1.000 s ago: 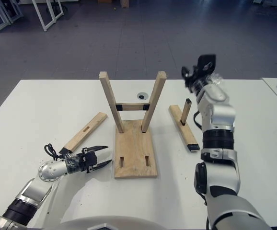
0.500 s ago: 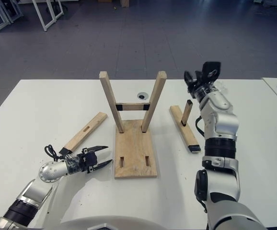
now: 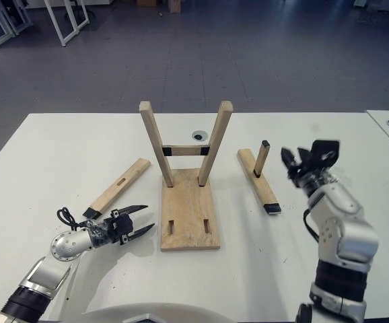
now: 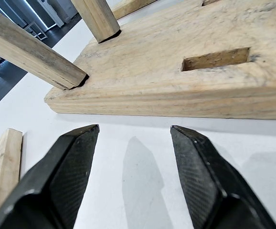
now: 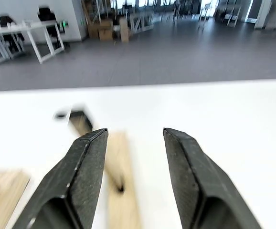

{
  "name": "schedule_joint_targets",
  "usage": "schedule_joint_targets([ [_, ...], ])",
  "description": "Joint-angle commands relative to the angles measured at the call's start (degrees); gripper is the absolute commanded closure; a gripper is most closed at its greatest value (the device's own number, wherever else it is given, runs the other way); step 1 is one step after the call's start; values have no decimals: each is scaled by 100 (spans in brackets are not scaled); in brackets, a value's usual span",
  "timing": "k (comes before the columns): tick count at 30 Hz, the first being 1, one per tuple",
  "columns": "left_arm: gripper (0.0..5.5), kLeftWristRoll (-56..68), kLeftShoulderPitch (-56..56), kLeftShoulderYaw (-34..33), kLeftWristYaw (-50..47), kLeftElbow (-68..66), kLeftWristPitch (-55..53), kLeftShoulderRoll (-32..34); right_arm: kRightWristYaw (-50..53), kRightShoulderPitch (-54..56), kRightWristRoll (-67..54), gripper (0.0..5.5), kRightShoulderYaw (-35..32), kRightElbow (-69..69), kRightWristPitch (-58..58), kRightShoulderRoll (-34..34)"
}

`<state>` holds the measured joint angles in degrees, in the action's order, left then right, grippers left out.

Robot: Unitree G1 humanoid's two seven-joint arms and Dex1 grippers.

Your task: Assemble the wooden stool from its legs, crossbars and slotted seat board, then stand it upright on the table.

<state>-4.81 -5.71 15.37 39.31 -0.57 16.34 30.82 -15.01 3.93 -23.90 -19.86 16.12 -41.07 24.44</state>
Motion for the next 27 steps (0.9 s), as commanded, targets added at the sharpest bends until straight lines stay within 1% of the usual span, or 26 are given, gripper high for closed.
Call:
schedule_joint_targets([
  [1, 274, 14, 2, -75, -8, 41, 0, 48, -95, -576, 93, 338, 318, 54, -3, -152],
  [4, 274, 20, 8, -79, 9, 29, 5, 56, -147, -657, 202, 338, 432, -145, 152, -144],
  [11, 274, 30, 28, -51, 63, -11, 11, 49, -310, -629, 806, 228, 919, -864, 621, 40],
  [13, 274, 33, 49, -46, 75, -26, 4, 46, -336, -578, 913, 185, 960, -1049, 767, 44],
  [14, 274, 34, 54, -49, 78, -35, 4, 48, -343, -540, 957, 174, 977, -1146, 838, 36],
  [15, 274, 33, 58, -48, 82, -44, 7, 49, -343, -518, 999, 145, 993, -1215, 893, 35],
  [19, 274, 26, 50, -45, 82, -53, 15, 46, -315, -438, 1151, 145, 1053, -1489, 1081, -29],
  [26, 274, 20, 77, -63, 71, -99, 31, 51, -228, -338, 1265, 277, 1107, -1739, 1202, -181],
  [27, 274, 24, 95, -72, 73, -106, 31, 54, -187, -329, 1296, 306, 1103, -1766, 1210, -189],
])
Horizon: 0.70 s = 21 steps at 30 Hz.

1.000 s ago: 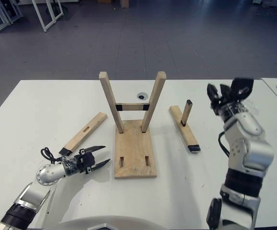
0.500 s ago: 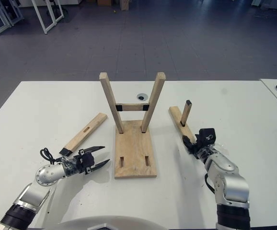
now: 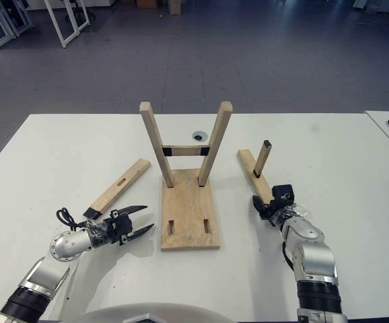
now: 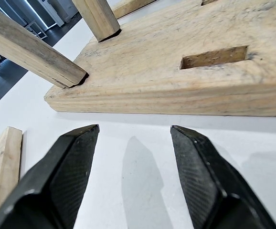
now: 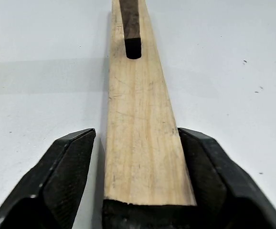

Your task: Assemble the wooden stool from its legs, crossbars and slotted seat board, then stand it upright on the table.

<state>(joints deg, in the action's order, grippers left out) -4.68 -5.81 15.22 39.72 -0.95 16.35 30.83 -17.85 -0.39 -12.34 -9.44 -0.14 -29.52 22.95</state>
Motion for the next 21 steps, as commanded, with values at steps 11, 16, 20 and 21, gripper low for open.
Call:
schedule_joint_targets([
  [11, 274, 3363, 966, -1900, -333, 625, -1792, -593, 211, 1289, -1218, 347, -973, 1267, 367, -317],
  [16, 227, 5898, 1548, -2647, -1190, 1671, -3631, -799, 140, 2079, -2550, 347, -1263, 2236, -457, -45],
  [20, 170, 7998, 1912, -2826, -2088, 2314, -4845, -719, 73, 2462, -3543, 347, -1130, 2814, -1164, 181],
  [21, 166, 8465, 1977, -2854, -2253, 2385, -5042, -674, 85, 2525, -3874, 347, -1113, 2915, -1339, 181],
])
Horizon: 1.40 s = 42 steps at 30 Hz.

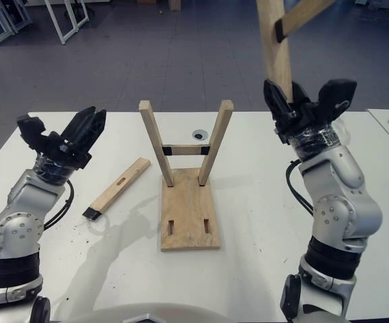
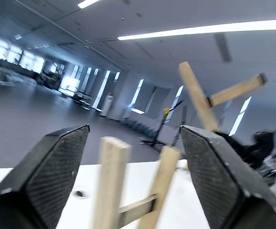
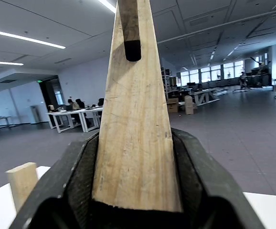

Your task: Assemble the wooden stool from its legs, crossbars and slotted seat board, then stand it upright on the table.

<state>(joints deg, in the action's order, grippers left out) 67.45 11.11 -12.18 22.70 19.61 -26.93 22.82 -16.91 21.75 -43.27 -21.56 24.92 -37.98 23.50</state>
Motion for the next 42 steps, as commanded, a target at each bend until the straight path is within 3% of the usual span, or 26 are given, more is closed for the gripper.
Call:
schedule_joint_targets([
  [1, 166, 1594, 339, -141, -657, 373, -844, 149, -43, 360, -1140, 347, 105, 445, -659, 130],
  [11, 166, 2993, 583, 310, -966, 435, -1612, 147, -819, 378, -3531, 347, 574, 131, -1587, 332],
  [15, 108, 3585, 802, 386, -1284, 262, -1685, 174, -1283, 187, -3971, 347, 765, 76, -1784, 479],
  [18, 68, 3927, 897, 452, -1203, 306, -1820, 231, -1524, 126, -4075, 347, 938, -62, -1874, 564],
  [32, 68, 3210, 1135, 607, -285, 361, -2148, 561, -1957, -4, -3927, 347, 1486, -262, -2054, 757],
  [42, 230, 2812, 1129, 515, 322, 224, -2161, 607, -2025, -176, -3744, 347, 1561, -338, -2038, 827],
])
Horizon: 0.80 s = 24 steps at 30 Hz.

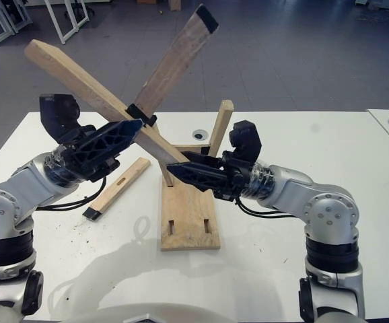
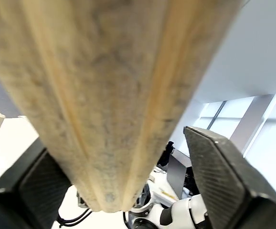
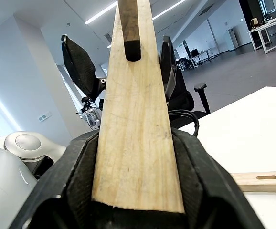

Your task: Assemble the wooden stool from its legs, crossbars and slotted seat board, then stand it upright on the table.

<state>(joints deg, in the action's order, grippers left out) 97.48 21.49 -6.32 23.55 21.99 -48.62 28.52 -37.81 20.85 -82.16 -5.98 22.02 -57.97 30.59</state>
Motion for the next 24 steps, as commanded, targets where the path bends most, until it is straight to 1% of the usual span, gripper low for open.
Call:
schedule_joint_targets([
  [1, 239, -247, 96, -73, 281, -32, 6, 28, 50, -96, 152, 347, 7, -49, -46, 128],
  [4, 286, -473, 64, -62, 439, -130, -49, 76, 10, -122, 176, 347, 11, -37, -64, 157],
  [6, 331, -602, 33, -57, 552, -185, -96, 109, -28, -138, 185, 347, 20, -19, -66, 170],
  [7, 340, -650, 15, -59, 596, -196, -118, 115, -50, -155, 184, 347, 25, 0, -63, 178],
  [12, 344, -983, -9, -113, 670, -349, -105, 83, -123, -135, 133, 347, 7, -36, -56, 204],
  [13, 344, -1045, 5, -131, 667, -390, -81, 63, -143, -141, 194, 311, 12, -13, -46, 228],
  [14, 345, -1111, 18, -154, 668, -425, -54, 50, -162, -158, 292, 303, 26, 13, -29, 258],
  [16, 346, -1280, 38, -248, 716, -491, 21, 71, -272, -272, 679, 260, 84, 116, 56, 429],
  [18, 346, -1430, 77, -400, 808, -575, 75, 161, -434, -473, 1120, 257, 148, 192, 131, 668],
  [20, 346, -1799, 50, -486, 1184, -564, 109, 427, -729, -869, 1812, 257, 328, 257, 323, 1075],
  [24, 346, -3158, -292, -54, 2294, -269, 415, 1057, -1223, -1487, 3268, 257, 912, 291, 964, 1746],
])
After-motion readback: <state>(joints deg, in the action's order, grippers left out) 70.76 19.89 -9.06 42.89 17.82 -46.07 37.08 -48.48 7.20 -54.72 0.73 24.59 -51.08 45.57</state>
